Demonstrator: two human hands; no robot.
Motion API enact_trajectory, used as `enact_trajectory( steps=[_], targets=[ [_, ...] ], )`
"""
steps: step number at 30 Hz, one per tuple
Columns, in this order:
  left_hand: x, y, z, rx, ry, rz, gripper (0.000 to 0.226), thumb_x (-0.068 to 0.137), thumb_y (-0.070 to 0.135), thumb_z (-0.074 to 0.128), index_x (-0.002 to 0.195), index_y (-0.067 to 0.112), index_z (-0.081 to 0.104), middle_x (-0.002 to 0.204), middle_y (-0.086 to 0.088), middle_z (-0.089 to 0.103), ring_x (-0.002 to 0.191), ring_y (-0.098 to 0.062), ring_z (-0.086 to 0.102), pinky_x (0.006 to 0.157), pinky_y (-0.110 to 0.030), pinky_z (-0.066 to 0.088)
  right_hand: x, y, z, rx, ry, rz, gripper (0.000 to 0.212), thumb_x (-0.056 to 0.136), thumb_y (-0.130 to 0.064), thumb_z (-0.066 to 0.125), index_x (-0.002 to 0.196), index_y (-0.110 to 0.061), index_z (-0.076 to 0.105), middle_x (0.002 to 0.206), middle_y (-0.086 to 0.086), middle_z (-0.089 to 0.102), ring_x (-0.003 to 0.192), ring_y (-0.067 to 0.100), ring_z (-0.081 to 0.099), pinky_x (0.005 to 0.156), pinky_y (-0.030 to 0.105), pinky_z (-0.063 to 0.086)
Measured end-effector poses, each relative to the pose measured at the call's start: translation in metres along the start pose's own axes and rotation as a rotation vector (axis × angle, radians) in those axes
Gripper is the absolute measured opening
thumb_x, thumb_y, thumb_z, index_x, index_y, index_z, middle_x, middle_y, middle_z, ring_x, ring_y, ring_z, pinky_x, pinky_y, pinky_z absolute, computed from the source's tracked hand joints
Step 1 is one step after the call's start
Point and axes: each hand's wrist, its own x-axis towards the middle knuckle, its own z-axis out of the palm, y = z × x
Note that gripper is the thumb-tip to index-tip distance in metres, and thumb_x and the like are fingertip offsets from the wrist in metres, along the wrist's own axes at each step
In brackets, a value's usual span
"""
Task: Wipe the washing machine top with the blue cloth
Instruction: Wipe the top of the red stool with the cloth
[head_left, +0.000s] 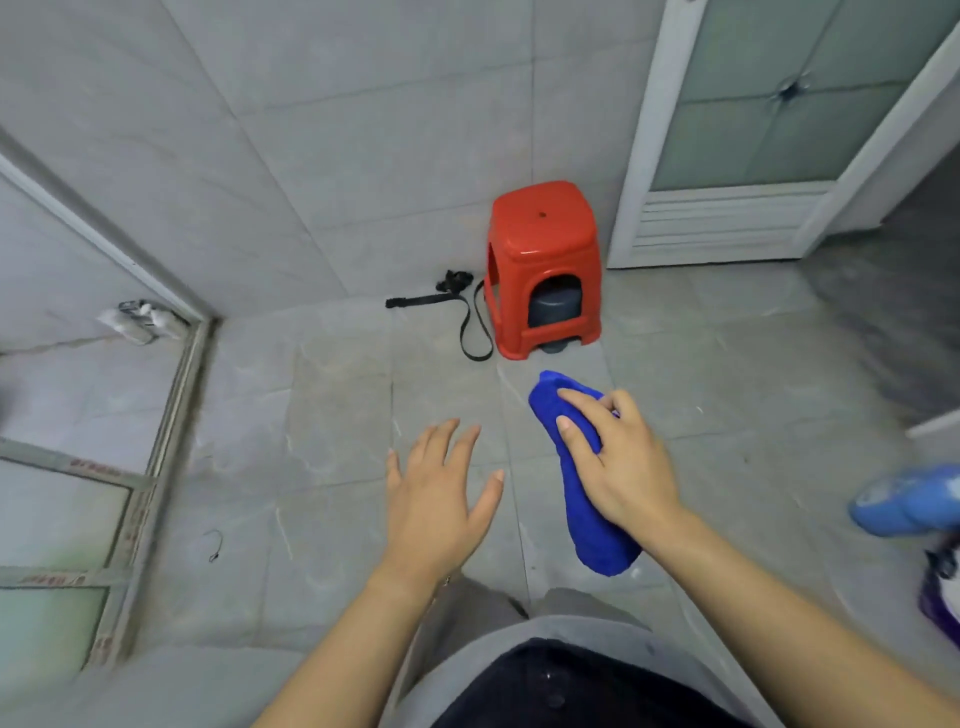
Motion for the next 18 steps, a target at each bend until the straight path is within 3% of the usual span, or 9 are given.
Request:
enact_trajectory(
  steps=[9, 14, 18],
  targets=[
    [0.123, 0.044, 0.023, -0.018, -0.073, 0.185, 0.062, 0.085, 0.058, 0.025, 0.136, 0.027, 0.041, 0.142, 0.002, 0.041, 0.132, -0.019, 0.033, 0.108, -0.055, 0.021, 0.076, 0.04, -0.028, -0.047, 0.093, 0.18, 0.04, 0.095, -0.044, 0.038, 0.133, -0.035, 0.045, 0.108, -0.004, 0.043, 0.09, 0.016, 0.052, 0.073, 0.029, 0.044],
    [0.218, 0.055, 0.035, -0.001, -0.12, 0.284, 0.06, 0.087, 0.057, 0.027, 0.135, 0.025, 0.041, 0.142, 0.001, 0.041, 0.132, -0.021, 0.033, 0.105, -0.058, 0.024, 0.158, 0.052, -0.041, -0.163, 0.115, 0.19, 0.04, 0.094, -0.045, 0.039, 0.132, -0.035, 0.047, 0.102, -0.007, 0.039, 0.079, 0.011, 0.046, 0.064, 0.024, 0.036],
    [0.292, 0.066, 0.028, -0.014, -0.097, 0.342, 0.059, 0.087, 0.055, 0.029, 0.134, 0.024, 0.044, 0.14, 0.0, 0.043, 0.132, -0.021, 0.035, 0.103, -0.056, 0.026, 0.22, 0.057, -0.057, -0.156, 0.124, 0.224, 0.042, 0.094, -0.047, 0.037, 0.133, -0.036, 0.045, 0.104, -0.008, 0.04, 0.079, 0.01, 0.049, 0.063, 0.026, 0.044]
  ],
)
